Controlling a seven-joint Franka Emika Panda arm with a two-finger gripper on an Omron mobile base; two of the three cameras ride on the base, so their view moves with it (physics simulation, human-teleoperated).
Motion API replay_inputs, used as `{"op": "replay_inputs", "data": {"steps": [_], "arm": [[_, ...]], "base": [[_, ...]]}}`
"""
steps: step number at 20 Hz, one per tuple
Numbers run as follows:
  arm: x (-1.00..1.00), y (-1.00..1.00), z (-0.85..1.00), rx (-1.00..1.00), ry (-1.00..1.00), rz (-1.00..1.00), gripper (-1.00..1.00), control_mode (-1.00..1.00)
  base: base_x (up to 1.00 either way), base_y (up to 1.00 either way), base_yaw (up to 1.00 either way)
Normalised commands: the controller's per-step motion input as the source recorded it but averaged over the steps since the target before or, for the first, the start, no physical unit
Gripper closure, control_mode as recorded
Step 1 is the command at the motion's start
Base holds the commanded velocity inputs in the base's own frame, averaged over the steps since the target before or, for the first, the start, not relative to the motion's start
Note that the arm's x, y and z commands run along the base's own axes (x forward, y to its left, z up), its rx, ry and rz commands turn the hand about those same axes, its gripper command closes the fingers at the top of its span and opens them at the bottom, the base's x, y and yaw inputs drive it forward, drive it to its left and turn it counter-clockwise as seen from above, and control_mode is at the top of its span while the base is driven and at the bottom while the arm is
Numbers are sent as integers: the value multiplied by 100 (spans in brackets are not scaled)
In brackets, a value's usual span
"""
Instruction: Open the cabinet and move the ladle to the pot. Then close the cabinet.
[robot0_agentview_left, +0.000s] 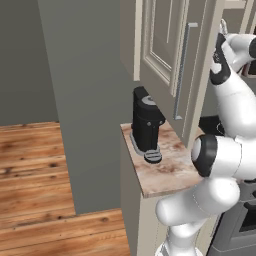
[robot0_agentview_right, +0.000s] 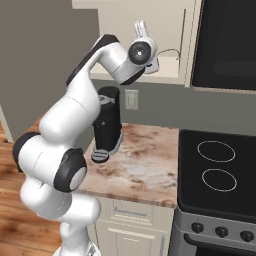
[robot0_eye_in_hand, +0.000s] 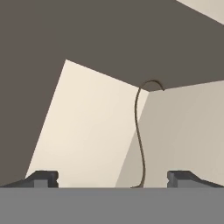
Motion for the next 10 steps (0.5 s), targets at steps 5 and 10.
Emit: {"op": "replay_inputs", "data": {"steps": [5, 10], "arm": [[20, -3, 0, 2, 0, -1, -100, -100], [21, -10, 0, 8, 0, 0, -100, -100]], "base": [[0, 0, 0], [0, 0, 0]]}}
